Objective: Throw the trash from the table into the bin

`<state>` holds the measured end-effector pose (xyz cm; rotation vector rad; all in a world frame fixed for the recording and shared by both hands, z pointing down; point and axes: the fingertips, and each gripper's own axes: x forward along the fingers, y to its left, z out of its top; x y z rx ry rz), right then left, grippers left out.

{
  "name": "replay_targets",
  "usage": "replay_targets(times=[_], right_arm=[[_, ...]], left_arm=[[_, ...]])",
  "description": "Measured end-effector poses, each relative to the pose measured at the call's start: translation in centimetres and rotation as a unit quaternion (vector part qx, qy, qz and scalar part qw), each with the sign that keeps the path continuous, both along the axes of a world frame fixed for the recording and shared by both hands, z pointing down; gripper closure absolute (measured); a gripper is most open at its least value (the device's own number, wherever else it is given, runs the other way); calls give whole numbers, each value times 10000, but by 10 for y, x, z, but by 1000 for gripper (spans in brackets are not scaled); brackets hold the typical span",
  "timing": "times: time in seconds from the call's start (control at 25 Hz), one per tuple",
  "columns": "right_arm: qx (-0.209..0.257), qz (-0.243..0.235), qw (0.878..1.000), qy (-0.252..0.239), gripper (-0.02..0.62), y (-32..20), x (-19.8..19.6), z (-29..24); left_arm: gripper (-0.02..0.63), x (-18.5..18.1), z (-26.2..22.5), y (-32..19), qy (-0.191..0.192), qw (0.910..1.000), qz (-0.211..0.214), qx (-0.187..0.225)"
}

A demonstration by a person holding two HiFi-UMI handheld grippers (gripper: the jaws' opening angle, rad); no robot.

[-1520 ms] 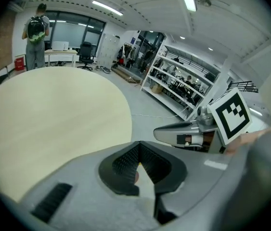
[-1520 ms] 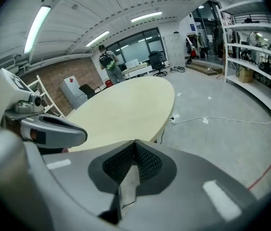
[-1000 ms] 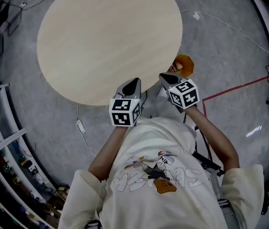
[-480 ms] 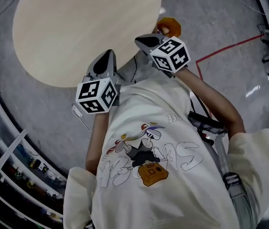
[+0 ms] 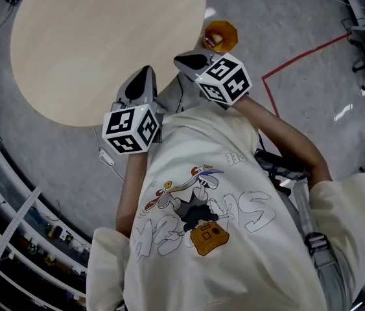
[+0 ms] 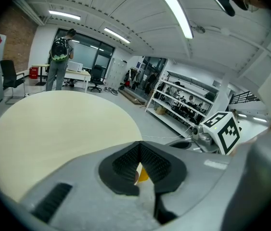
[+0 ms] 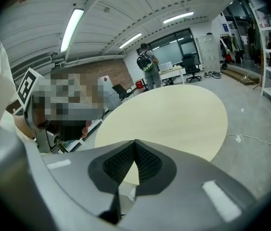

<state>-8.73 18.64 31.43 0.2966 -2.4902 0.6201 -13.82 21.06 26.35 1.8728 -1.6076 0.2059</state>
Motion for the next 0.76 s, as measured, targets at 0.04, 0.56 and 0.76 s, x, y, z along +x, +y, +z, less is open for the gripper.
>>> replay_targets(times=[0.04,0.56,0.76], right_arm=[[-20,5,10000,-31,591,1,2,-2],[352,188,9991,-156,591,8,-6,-29],[412,433,9982,-89,591,9,-2,-27]], left_arm=[[603,2,0,0,6,10000,0,3],[601,-5,-2,-6,12,9999,-62,-119],[601,-7,3,-5,65,9998,-67,-195]])
